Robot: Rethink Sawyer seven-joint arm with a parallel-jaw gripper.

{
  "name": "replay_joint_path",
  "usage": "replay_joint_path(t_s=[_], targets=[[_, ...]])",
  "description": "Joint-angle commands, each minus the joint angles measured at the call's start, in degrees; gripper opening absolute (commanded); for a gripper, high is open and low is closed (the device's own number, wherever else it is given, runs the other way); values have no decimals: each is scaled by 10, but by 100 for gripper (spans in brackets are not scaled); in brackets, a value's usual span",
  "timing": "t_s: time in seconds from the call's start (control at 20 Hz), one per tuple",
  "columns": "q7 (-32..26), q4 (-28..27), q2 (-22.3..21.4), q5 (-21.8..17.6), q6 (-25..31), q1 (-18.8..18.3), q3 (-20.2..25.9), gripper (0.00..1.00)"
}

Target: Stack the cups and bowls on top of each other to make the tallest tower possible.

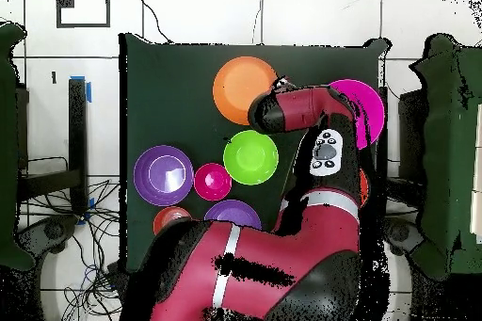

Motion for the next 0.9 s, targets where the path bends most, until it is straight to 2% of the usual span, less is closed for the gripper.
replay_joint_path(t_s=[0.05, 0.4, 0.65, 0.9], targets=[[-101, 66, -18, -14, 34, 7, 62, 0], [-97, 71, -22, -12, 44, 9, 65, 0], [-113, 84, -31, 0, 55, -4, 90, 0], [-109, 88, -38, 8, 74, 0, 95, 0]])
